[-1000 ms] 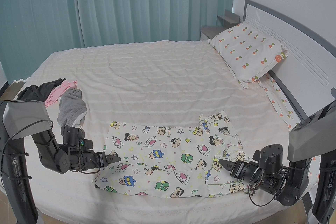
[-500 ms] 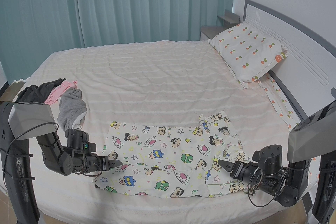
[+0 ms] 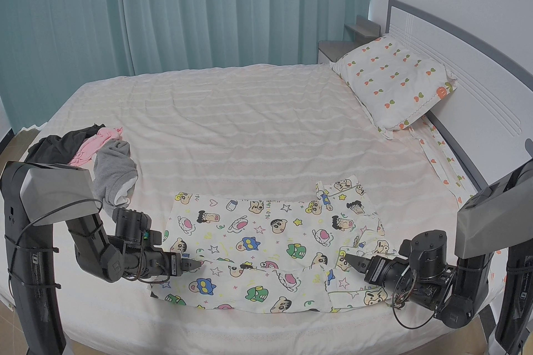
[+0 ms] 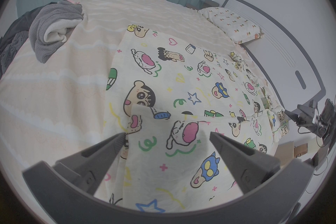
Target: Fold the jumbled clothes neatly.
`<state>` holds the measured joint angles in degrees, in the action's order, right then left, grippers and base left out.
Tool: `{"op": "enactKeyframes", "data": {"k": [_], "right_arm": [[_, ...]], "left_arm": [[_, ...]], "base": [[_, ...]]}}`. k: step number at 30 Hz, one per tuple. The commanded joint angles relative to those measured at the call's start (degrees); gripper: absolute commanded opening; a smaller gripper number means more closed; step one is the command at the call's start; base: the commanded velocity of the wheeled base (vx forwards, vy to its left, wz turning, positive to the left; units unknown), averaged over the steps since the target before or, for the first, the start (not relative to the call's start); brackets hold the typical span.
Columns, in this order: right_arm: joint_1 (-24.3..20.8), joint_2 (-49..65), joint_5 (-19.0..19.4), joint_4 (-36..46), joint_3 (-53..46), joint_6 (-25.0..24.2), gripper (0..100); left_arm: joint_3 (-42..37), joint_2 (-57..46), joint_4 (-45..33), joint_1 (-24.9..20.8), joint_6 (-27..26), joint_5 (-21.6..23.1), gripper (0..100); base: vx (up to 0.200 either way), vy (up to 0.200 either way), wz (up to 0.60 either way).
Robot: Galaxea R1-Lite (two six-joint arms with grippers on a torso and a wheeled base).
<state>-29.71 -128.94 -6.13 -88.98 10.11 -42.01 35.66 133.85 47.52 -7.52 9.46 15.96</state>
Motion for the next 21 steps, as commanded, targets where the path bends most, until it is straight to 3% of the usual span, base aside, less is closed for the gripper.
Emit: {"op": "enactKeyframes", "data": {"k": [1,12,21], "right_arm": [[-0.1,-0.1,0.0,-0.7,0.0,0.0,100],[0.0,0.0,0.0,-0.7,-0.1,0.0,100],[0.0,0.1,-0.1,-0.7,-0.1,0.0,100]], "left_arm": [[0.0,0.1,-0.1,-0.3,0.0,0.0,0],[-2.1,-2.4,-0.5,4.5,0.2,-0.1,0],[-2.1,-1.9,-0.4,5.3,0.1,-0.1,0]], "base": [[0.0,0.0,0.0],[0.0,0.0,0.0],[0.0,0.0,0.0]]}}
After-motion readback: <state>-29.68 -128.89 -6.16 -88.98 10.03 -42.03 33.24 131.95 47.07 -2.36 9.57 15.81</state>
